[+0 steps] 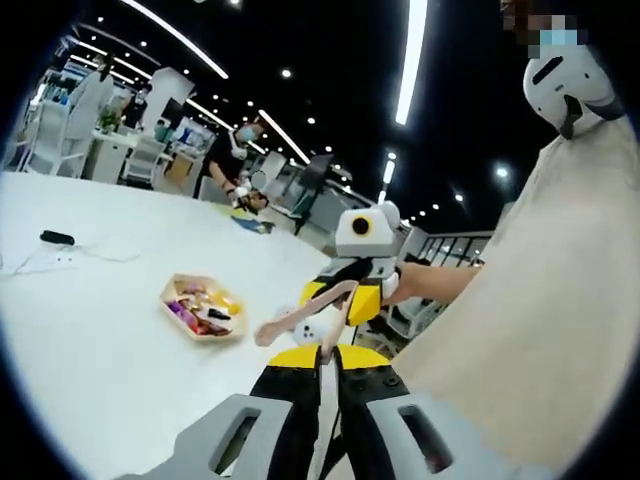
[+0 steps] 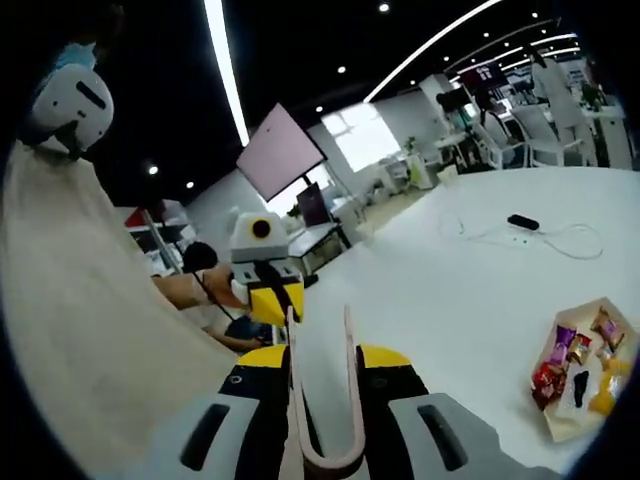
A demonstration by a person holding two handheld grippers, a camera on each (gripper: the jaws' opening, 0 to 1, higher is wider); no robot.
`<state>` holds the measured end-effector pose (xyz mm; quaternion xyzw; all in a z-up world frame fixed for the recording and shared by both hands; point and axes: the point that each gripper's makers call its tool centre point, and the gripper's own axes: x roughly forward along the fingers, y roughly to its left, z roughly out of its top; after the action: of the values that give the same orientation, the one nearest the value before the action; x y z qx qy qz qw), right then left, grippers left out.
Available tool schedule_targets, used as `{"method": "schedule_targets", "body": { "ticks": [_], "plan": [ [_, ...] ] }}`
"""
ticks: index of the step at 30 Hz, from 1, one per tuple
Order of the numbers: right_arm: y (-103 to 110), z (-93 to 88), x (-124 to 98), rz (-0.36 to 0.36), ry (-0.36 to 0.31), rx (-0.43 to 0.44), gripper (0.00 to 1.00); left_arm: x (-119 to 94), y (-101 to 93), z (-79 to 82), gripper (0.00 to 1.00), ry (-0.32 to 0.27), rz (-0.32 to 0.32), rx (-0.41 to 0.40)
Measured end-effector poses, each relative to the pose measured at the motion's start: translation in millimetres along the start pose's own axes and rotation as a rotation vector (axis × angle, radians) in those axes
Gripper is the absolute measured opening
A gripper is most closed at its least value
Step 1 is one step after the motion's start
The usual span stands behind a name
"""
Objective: Place the target food into the container with the food tongs after gripping and lifting it, then release it inside without dropping or visibly crushing the food.
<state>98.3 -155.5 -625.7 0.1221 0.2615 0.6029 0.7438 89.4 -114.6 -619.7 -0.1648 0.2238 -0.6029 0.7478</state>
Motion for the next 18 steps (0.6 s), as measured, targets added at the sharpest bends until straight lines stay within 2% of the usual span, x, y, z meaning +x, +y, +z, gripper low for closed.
{"method": "schedule_targets", "body": {
  "ticks": [4,11,18],
  "plan": [
    [-2.7,-4.3,-4.2,-0.008,0.001,0.014,0.25,3.7,0.6,-2.7,0.02,0.011,-0.007,-0.007],
    [-5.4,2.6,-11.2,-0.014,-0.054,0.054,0.24,2.3,2.8,2.9,0.02,-0.016,-0.016,-0.029],
    [-7.9,6.8,-20.1,-0.026,-0.086,0.065,0.21,2.5,9.2,4.2,0.03,-0.006,-0.020,-0.032]
  ]
}}
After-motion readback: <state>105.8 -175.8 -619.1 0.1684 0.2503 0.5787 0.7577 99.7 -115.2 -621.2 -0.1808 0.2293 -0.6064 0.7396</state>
